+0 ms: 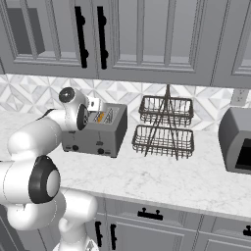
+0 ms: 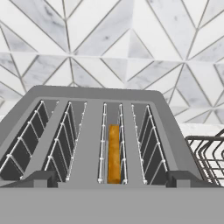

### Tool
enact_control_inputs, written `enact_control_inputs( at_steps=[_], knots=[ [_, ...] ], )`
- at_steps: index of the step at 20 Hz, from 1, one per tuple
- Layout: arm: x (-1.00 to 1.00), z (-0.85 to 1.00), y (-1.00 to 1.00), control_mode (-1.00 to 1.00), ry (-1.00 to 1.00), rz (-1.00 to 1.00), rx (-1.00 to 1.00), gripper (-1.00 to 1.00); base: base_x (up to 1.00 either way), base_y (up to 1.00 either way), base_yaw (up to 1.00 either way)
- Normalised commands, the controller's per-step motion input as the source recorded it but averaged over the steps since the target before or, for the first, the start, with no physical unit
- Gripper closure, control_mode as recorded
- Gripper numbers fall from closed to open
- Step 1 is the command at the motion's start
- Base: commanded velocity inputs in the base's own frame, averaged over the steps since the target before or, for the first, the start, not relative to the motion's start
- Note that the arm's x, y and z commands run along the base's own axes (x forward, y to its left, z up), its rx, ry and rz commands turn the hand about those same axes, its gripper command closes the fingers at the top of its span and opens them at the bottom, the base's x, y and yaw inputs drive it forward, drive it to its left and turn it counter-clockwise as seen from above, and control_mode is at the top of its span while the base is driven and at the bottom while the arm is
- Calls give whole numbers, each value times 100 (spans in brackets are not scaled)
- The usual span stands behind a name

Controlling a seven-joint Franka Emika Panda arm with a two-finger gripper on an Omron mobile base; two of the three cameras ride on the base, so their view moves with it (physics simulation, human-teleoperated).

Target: Start the toaster. Once the lever pops up, take the bread to the plate on the dining counter.

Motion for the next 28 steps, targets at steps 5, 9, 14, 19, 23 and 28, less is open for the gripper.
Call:
enact_control_inputs(
  at_steps=[5, 9, 14, 19, 23, 28],
  knots=[
    [0, 0, 0, -100, 0, 0, 0, -100, 0, 0, 0],
    [0, 0, 0, -100, 0, 0, 0, -100, 0, 0, 0],
    [0, 0, 0, -100, 1, 0, 0, -100, 0, 0, 0],
    [0, 0, 0, -100, 5, 0, 0, -100, 0, 0, 0],
    [0, 0, 0, -100, 6, 0, 0, -100, 0, 0, 0],
    [0, 0, 0, -100, 3, 0, 0, -100, 0, 0, 0]
  ],
)
